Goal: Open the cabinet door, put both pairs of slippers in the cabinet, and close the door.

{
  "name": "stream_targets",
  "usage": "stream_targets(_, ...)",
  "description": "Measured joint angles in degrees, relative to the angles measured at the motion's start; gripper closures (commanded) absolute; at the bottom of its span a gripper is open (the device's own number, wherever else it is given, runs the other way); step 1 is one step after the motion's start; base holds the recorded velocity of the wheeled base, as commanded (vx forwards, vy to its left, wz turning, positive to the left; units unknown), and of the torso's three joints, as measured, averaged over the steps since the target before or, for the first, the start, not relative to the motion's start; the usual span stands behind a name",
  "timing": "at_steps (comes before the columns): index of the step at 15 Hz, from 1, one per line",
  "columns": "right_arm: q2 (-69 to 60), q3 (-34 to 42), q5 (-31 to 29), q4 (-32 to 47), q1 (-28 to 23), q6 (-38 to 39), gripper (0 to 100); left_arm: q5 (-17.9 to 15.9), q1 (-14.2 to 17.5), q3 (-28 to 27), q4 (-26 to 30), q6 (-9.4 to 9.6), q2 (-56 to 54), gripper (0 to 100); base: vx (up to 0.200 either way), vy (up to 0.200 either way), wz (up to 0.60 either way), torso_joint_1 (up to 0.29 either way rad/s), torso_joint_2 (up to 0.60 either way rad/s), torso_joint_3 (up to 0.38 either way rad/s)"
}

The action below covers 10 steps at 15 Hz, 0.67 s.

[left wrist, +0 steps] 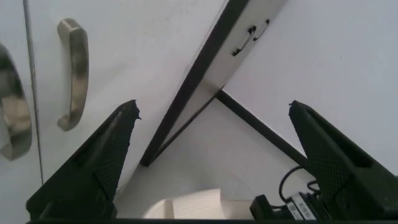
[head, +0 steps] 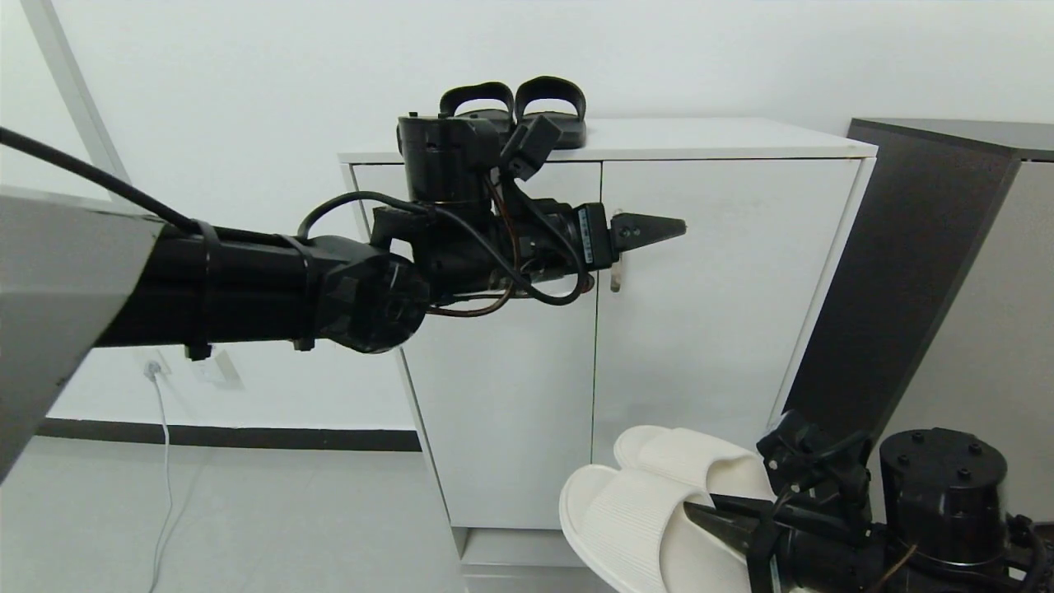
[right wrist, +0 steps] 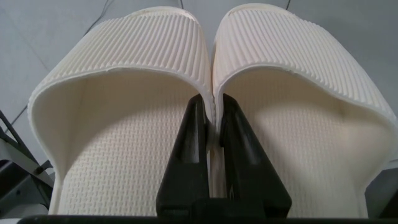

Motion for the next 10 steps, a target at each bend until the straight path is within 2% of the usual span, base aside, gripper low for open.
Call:
stream_targets(4, 0.0, -0.05, 0.0, 0.0, -0.04, 0.0, 100, 2.79, 0.05, -4.94, 3.72, 0.05, 2.51, 0, 0.0, 0.0, 0.0, 0.0, 0.0, 0.0)
stream_targets(10, 0.0, 0.06, 0.0, 0.0, -0.04, 0.0, 100, 6.67, 0.05, -7.19, 5.1, 0.21, 4.13, 0, 0.0, 0.0, 0.0, 0.0, 0.0, 0.0)
